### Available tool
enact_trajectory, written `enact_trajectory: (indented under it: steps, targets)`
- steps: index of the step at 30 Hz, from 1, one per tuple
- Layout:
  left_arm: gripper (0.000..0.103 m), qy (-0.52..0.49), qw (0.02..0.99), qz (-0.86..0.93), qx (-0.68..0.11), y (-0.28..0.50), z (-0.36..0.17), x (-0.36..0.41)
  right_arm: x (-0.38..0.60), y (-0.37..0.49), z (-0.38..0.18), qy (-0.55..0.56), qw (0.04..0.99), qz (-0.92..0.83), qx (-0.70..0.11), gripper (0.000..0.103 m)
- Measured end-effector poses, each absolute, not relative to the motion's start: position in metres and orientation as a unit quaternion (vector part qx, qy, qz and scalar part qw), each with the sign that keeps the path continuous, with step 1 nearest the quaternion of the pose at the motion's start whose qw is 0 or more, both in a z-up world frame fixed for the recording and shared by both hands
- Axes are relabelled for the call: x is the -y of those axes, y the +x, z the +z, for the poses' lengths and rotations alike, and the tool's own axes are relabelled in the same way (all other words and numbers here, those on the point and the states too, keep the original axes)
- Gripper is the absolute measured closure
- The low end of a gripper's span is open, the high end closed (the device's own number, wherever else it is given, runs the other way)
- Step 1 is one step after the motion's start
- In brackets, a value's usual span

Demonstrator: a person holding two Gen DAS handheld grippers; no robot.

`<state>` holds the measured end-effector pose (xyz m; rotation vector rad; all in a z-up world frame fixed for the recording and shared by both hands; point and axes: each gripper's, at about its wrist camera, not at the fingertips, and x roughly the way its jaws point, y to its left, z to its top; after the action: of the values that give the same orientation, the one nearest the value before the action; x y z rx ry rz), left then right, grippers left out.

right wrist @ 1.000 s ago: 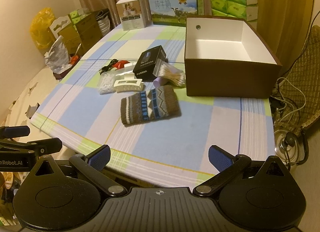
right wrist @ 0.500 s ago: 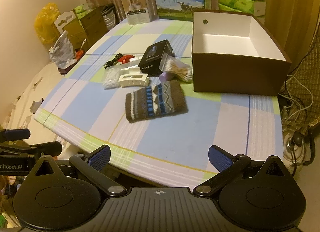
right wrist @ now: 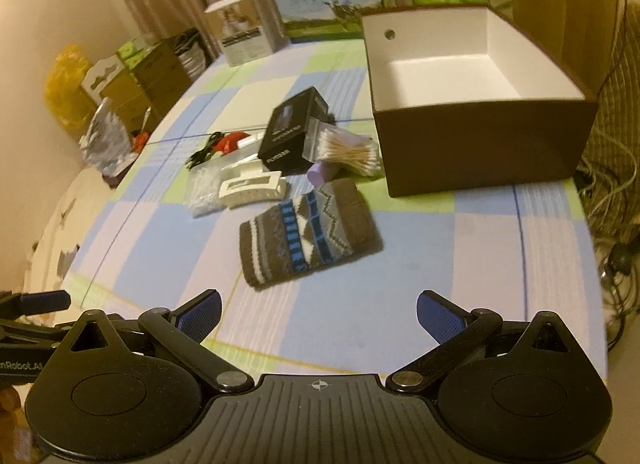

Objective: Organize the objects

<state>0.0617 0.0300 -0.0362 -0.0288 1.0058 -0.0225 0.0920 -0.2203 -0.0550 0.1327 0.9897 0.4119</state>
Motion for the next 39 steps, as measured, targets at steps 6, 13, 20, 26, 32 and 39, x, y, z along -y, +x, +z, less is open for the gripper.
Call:
enact_trajectory:
  steps: [6,13,20,26,32,39]
  targets:
    - [0.001,-0.007,0.873,-0.017,-0.488,0.097,-0.046,-0.051,0.209,0.123,-0.078,0.106,0.843,0.172,-0.498,0.002]
    - [0.001,0.009,0.866,-0.019,-0.499,0.139,-0.062,-0.077,0.194,0.152,-0.108,0.140,0.828,0.140,-0.524,0.002]
    - [0.001,0.016,0.859,-0.032,-0.511,0.173,-0.077,-0.098,0.193,0.170,-0.142,0.203,0.816,0.093,-0.533,0.024]
    - [0.001,0.020,0.855,-0.043,-0.516,0.196,-0.088,-0.109,0.195,0.172,-0.149,0.238,0.834,0.063,-0.493,0.040]
    - [0.001,0.023,0.853,-0.055,-0.518,0.217,-0.098,-0.117,0.191,0.178,-0.155,0.232,0.844,0.037,-0.482,0.094]
    - [0.005,0.011,0.852,-0.067,-0.519,0.248,-0.109,-0.121,0.193,0.174,-0.145,0.235,0.853,0.002,-0.466,0.095]
